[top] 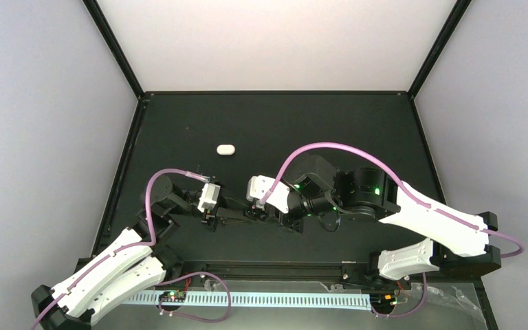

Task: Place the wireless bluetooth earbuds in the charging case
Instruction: Place the earbud in the charging case.

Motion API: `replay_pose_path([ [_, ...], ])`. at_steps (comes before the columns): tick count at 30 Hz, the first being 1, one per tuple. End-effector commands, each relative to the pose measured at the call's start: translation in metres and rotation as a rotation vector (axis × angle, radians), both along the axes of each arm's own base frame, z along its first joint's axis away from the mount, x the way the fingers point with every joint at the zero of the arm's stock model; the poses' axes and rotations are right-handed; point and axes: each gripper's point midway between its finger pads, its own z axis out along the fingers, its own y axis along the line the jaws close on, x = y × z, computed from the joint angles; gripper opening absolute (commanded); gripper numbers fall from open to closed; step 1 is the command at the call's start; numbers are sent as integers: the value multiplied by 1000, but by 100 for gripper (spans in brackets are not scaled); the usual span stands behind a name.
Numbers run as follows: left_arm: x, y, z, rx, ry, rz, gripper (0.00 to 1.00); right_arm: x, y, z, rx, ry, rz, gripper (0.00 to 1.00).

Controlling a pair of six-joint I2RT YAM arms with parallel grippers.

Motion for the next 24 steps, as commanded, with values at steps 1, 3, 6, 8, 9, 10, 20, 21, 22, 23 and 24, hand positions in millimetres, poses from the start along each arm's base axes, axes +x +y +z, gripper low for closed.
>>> replay_pose_path([
  [1, -8, 3, 22, -44, -73, -13, 2, -1, -4, 13, 40, -21, -3, 18],
  [3, -7, 3, 22, -44, -72, -13, 2, -2, -5, 16, 49, -19, -4, 19],
  [6, -7, 2, 21, -42, -71, -12, 2, -2, -7, 19, 62, -22, -6, 22],
  [8, -6, 2, 21, -41, -70, -12, 2, -3, -9, 22, 72, -23, -7, 25],
  [9, -6, 2, 20, -40, -69, -12, 2, -3, -10, 23, 75, -23, -6, 25],
  [10, -6, 2, 20, -40, -69, -13, 2, -3, -10, 24, 77, -24, -6, 26],
  [20, -6, 2, 20, -40, -68, -9, 2, -4, -14, 22, 75, -22, -9, 18],
  [21, -5, 2, 20, -39, -68, -8, 2, -4, -13, 22, 77, -22, -7, 17],
  [22, -6, 2, 20, -40, -69, -9, 1, -4, -12, 21, 78, -21, -6, 17],
  [23, -6, 2, 21, -41, -70, -8, 2, -5, -11, 21, 81, -18, -3, 16],
  [24, -6, 2, 21, -42, -72, -10, 2, -5, -10, 19, 78, -16, 2, 15],
])
